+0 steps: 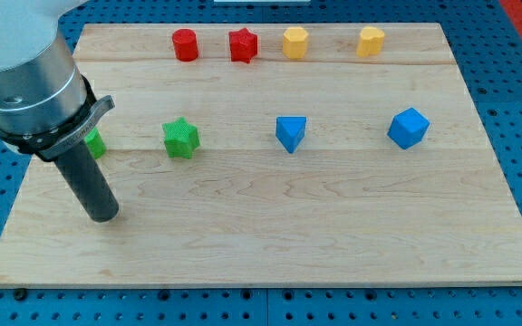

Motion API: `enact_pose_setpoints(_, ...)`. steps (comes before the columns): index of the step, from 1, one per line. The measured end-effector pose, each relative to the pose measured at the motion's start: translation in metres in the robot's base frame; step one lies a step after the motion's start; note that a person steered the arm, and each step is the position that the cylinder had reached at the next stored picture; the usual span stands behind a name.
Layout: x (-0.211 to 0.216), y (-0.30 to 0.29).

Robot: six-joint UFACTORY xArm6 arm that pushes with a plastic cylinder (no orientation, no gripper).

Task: Move the green circle to the left of the green star

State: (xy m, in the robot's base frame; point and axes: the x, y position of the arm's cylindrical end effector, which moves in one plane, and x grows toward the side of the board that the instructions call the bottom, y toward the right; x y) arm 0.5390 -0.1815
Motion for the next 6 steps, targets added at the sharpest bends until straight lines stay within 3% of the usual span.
enact_pose_setpoints(2, -0.001, -0.001)
enact_pose_setpoints(4, -0.007, -0.095)
enact_pose_setpoints(6, -0.073, -0.113)
